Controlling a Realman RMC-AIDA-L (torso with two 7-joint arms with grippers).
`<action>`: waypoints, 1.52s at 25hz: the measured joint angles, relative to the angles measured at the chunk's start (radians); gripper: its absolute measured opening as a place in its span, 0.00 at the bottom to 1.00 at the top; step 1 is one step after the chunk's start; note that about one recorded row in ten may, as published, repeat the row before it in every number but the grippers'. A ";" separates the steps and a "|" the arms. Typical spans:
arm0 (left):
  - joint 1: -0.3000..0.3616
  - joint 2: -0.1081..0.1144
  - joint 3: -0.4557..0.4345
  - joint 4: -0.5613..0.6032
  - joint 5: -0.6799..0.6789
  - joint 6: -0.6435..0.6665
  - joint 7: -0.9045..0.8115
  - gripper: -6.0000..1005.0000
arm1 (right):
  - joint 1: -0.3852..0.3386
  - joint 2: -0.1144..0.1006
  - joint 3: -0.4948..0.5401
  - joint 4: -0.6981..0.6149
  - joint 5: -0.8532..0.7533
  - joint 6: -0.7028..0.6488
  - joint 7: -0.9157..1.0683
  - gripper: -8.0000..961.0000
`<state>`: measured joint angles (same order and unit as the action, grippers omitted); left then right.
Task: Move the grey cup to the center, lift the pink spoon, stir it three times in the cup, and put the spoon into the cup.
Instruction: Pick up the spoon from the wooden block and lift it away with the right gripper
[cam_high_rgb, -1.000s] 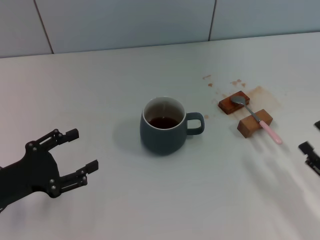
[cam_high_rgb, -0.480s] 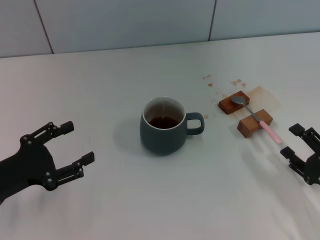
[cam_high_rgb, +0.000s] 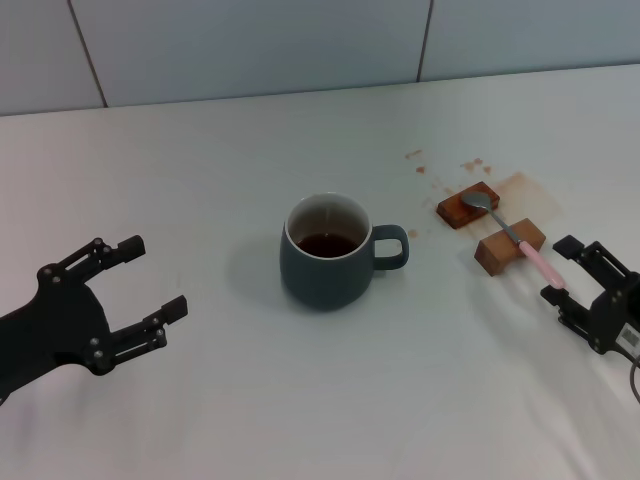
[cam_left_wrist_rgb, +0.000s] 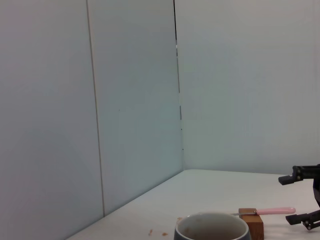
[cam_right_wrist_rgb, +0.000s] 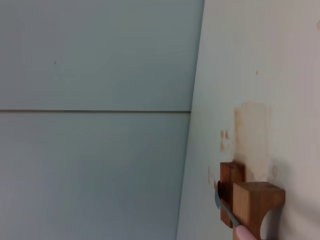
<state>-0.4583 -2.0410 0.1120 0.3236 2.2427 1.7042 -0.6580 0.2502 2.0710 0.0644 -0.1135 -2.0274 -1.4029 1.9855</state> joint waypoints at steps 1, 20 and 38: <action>0.000 0.000 0.000 0.000 0.000 0.000 0.000 0.83 | 0.004 0.000 0.000 0.000 -0.003 0.005 0.001 0.85; 0.007 -0.001 0.000 0.000 -0.026 0.016 0.000 0.83 | 0.052 0.000 0.000 0.000 -0.008 0.060 0.004 0.84; 0.007 -0.002 0.000 0.000 -0.043 0.022 0.000 0.83 | 0.070 0.001 0.000 0.000 -0.010 0.087 0.001 0.80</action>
<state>-0.4510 -2.0431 0.1120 0.3237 2.1998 1.7260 -0.6581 0.3203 2.0722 0.0645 -0.1135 -2.0372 -1.3155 1.9868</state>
